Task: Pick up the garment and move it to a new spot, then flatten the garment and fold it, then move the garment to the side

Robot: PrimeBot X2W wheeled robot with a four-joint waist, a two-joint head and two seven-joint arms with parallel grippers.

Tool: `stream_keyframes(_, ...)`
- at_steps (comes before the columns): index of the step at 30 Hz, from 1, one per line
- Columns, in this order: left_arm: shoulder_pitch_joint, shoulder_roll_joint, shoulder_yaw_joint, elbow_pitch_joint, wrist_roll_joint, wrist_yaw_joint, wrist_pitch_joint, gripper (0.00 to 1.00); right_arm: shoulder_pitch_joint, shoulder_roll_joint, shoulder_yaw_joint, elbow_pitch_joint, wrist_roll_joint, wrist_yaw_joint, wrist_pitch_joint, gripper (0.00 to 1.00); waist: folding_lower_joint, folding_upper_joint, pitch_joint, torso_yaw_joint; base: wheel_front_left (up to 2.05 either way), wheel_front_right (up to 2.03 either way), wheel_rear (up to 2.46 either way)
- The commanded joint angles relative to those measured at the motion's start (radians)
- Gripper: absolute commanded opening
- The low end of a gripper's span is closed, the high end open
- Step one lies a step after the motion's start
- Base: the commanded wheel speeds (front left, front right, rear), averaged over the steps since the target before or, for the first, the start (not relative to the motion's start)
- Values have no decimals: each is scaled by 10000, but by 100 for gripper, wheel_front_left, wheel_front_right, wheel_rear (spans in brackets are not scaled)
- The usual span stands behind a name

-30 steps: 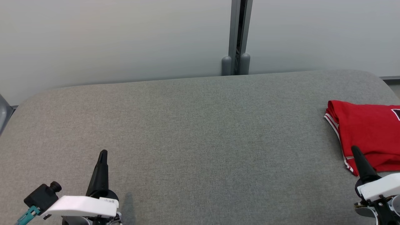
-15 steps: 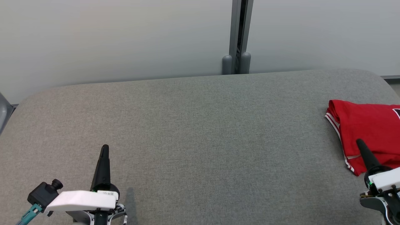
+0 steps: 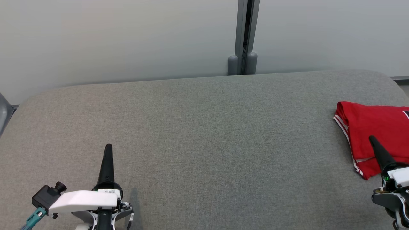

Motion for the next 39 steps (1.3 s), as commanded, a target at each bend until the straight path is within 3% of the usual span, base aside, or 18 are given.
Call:
stream_keyframes(1,-274,30,48,-8,-147,-93,-38,0,-235,-127,-74,43,228,4,98,0,0,-1,3,2,0,0,0)
stream_keyframes(39,-943,-522,33,704,-2536,-525,-278,0,-1341,-301,-885,1397,3021,4,1131,0,0,-1,126,59,0,0,0)
